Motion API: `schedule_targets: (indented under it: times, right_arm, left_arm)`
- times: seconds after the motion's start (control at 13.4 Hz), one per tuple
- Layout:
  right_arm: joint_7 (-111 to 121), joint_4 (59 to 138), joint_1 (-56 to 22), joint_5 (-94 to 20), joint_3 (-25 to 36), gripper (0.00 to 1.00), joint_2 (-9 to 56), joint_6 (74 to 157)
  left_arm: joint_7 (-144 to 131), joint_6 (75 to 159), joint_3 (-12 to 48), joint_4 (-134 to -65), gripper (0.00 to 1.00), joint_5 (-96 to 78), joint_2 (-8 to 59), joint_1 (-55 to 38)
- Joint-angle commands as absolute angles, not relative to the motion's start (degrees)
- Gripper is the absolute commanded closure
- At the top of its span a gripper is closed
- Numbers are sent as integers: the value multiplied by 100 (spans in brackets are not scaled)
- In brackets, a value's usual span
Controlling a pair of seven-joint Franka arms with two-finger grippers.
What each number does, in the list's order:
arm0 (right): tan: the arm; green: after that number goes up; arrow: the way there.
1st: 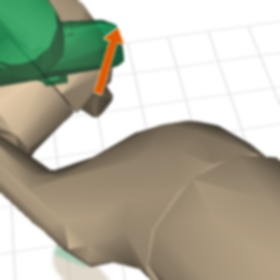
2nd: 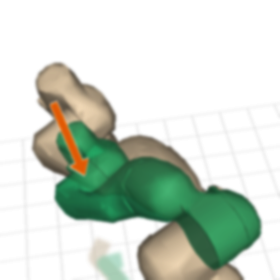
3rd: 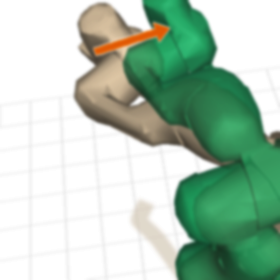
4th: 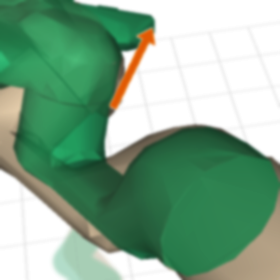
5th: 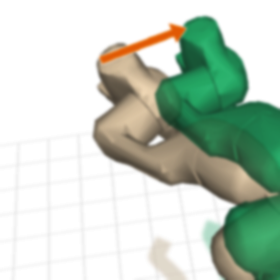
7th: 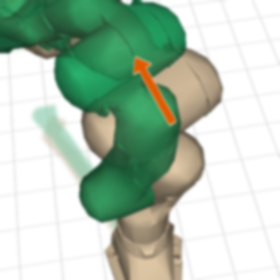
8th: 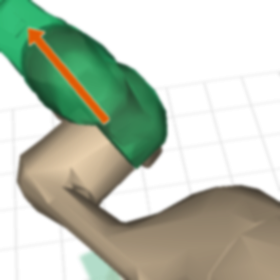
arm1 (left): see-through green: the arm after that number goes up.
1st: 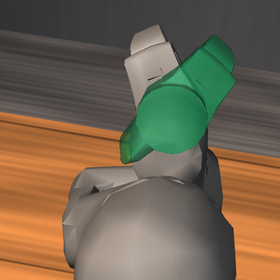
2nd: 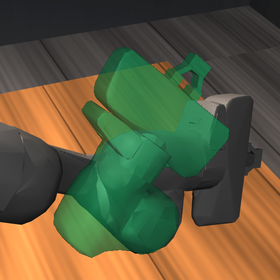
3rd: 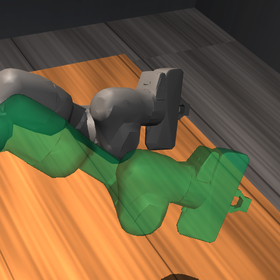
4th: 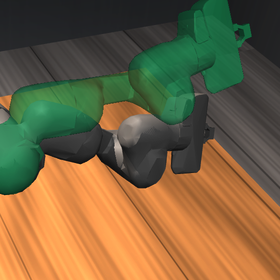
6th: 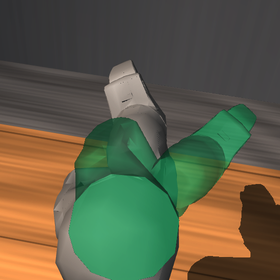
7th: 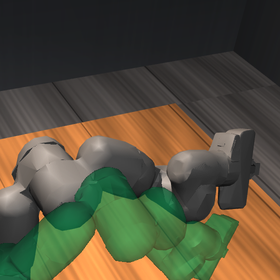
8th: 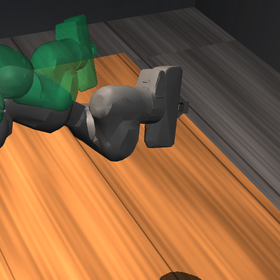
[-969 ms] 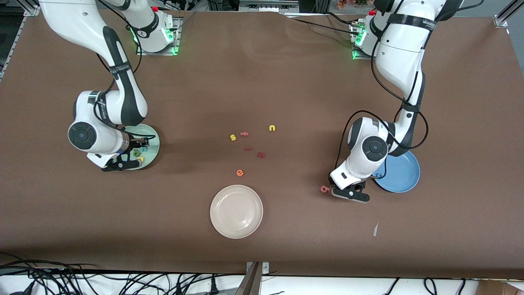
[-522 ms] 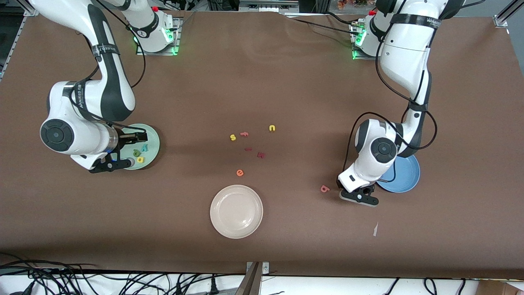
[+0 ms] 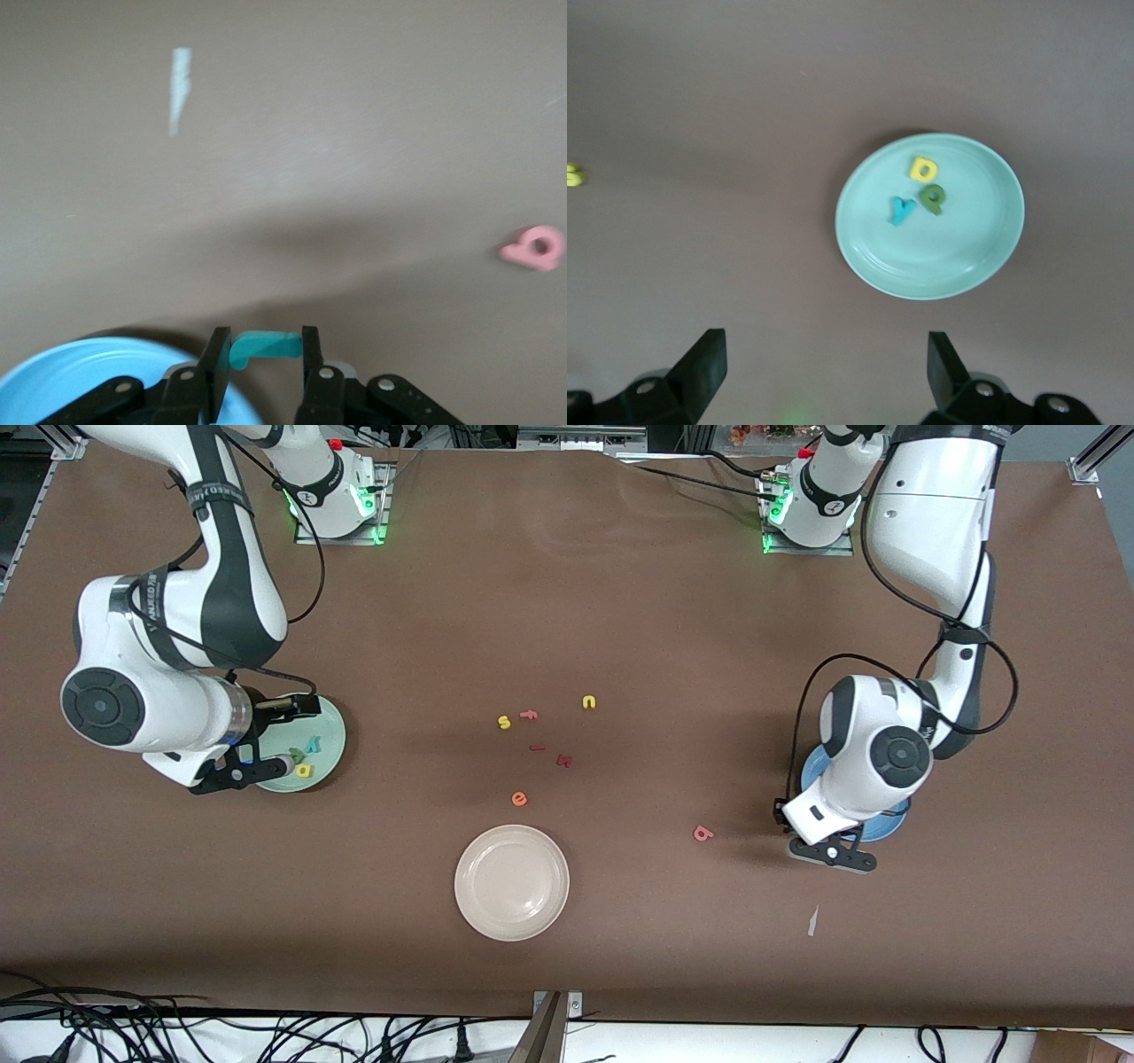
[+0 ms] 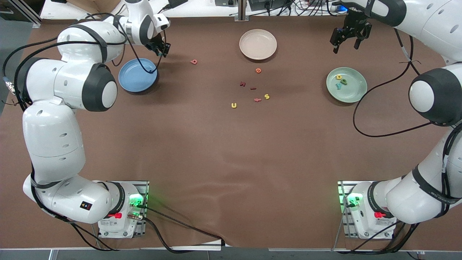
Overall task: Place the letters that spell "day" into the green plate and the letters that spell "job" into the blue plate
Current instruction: 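Retract the right arm to rest while the left gripper releases J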
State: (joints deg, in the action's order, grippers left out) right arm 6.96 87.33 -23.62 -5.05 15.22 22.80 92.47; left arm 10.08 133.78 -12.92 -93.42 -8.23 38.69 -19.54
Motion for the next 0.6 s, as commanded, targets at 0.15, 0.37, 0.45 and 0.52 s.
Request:
schedule_targets:
  times: [0.15, 0.37, 0.45, 0.52]
  right_arm:
    - [712, 8982, -1732, 131, 659, 0, 1136, 9448]
    - [493, 9333, -1381, 105, 659, 0, 599, 9562]
    - [475, 9412, -1215, 10, 694, 0, 406, 9676]
    - [492, 9439, -1187, 44, 686, 0, 248, 9694]
  left_arm:
    - [2004, 13342, -1406, -9808, 74, -914, 3647, -1644]
    - [1952, 13333, -1415, -9940, 23, -949, 3612, -1644]
    - [1908, 13342, -1415, -9940, 20, -975, 3612, -1644]
    - [1890, 13333, -1415, -9932, 20, -976, 3612, -1661]
